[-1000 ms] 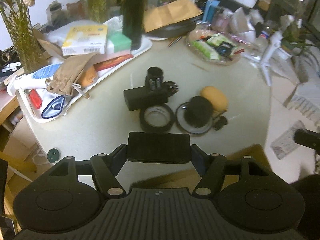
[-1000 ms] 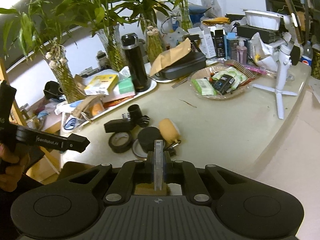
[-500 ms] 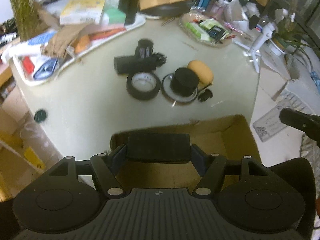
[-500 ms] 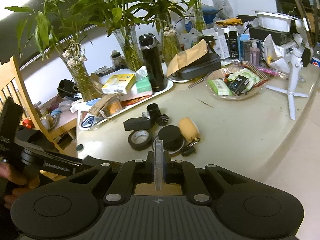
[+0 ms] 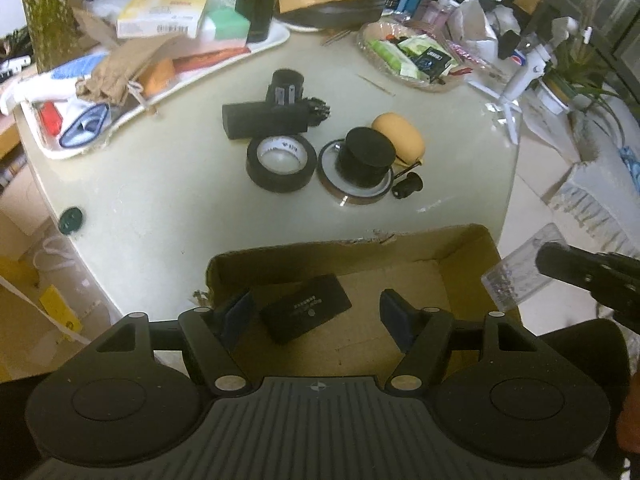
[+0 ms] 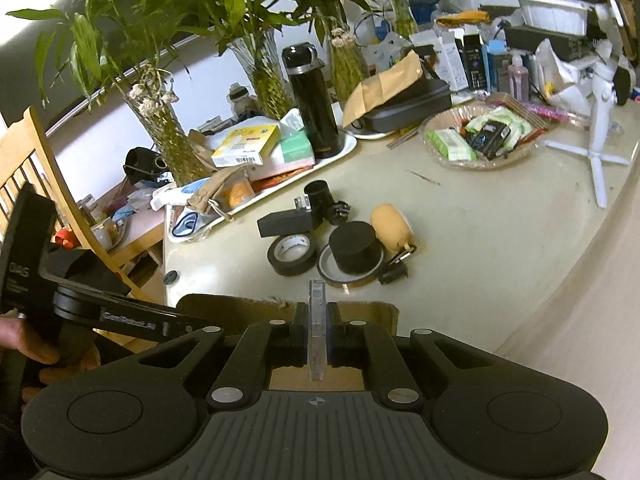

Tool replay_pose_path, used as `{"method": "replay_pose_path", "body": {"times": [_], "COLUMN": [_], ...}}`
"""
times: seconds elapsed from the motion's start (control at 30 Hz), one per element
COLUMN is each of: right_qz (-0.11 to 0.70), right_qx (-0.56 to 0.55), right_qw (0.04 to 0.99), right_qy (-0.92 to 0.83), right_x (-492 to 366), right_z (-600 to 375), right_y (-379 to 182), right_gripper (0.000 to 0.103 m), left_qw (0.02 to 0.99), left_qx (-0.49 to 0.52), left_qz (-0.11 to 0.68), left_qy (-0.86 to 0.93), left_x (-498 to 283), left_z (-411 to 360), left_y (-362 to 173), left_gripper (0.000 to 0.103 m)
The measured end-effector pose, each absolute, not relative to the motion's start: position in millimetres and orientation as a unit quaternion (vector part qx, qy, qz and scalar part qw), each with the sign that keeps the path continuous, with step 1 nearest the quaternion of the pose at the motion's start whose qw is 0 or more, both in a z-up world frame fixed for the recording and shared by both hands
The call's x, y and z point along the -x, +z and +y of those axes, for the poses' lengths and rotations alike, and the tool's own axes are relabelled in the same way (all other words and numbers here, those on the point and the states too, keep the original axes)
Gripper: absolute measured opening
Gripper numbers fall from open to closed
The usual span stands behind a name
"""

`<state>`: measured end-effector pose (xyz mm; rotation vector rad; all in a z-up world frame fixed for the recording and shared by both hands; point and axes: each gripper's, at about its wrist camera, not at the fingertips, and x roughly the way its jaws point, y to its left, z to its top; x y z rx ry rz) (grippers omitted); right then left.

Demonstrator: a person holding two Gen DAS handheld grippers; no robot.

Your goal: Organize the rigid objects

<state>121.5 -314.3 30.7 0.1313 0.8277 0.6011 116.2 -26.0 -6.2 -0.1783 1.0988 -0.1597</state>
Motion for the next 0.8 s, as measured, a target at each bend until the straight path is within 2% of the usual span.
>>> {"method": "replay_pose_path", "body": {"times": [0.43, 0.67, 0.73, 0.8], "right_qz": [0.417, 0.384, 0.371, 0.367], "right_qx": [-0.045, 0.055, 0.059, 0.042], "right_qw": [0.87, 0.889, 0.889, 0.889], "right_qy": [0.258, 0.244, 0.263, 0.27], "right_x": [-130, -129, -128, -130], "right_z": [-306, -276, -270, -270], "right_y": [10, 8, 12, 16], "right_gripper": [0.011, 0.013, 0.03, 0.066], "left_qw": [0.875, 0.882, 0.884, 0.885], "left_qx": [0.036, 0.032, 0.036, 0.039], "left_qz": [0.478, 0.464, 0.461, 0.459], "left_qy": [-0.07, -0.067, -0.068, -0.068], "left_x": [-96, -89, -89, -88], "left_z": [-12, 1, 4, 8], "left_y": [13, 15, 15, 15], "left_gripper": [0.069, 0.069, 0.069, 0.069]}}
